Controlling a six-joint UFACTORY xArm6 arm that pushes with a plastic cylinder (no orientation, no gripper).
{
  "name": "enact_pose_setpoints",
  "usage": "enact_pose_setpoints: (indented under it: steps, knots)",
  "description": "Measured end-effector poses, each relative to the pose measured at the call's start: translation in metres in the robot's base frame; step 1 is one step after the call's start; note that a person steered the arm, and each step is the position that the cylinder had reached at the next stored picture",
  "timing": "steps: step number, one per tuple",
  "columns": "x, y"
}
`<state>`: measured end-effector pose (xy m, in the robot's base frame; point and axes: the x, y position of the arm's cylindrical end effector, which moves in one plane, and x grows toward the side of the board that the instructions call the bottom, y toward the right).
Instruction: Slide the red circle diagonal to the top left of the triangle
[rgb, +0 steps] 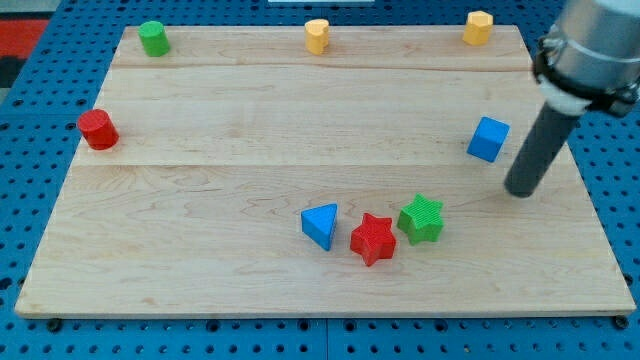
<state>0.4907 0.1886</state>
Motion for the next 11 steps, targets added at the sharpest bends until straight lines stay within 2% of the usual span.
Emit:
enact_pose_setpoints:
  steps: [2, 3, 4, 5, 6, 7, 8, 9, 10, 11]
  knots:
    - [-0.066, -0.182]
    - [-0.034, -0.267]
    - [-0.039, -0.358]
    - [-0.063, -0.444]
    - [-0.069, -0.488]
    - [-0.081, -0.493]
    - [-0.085, -0.451]
    - [-0.104, -0.448]
    - [-0.149, -0.477]
    - [-0.125, -0.437]
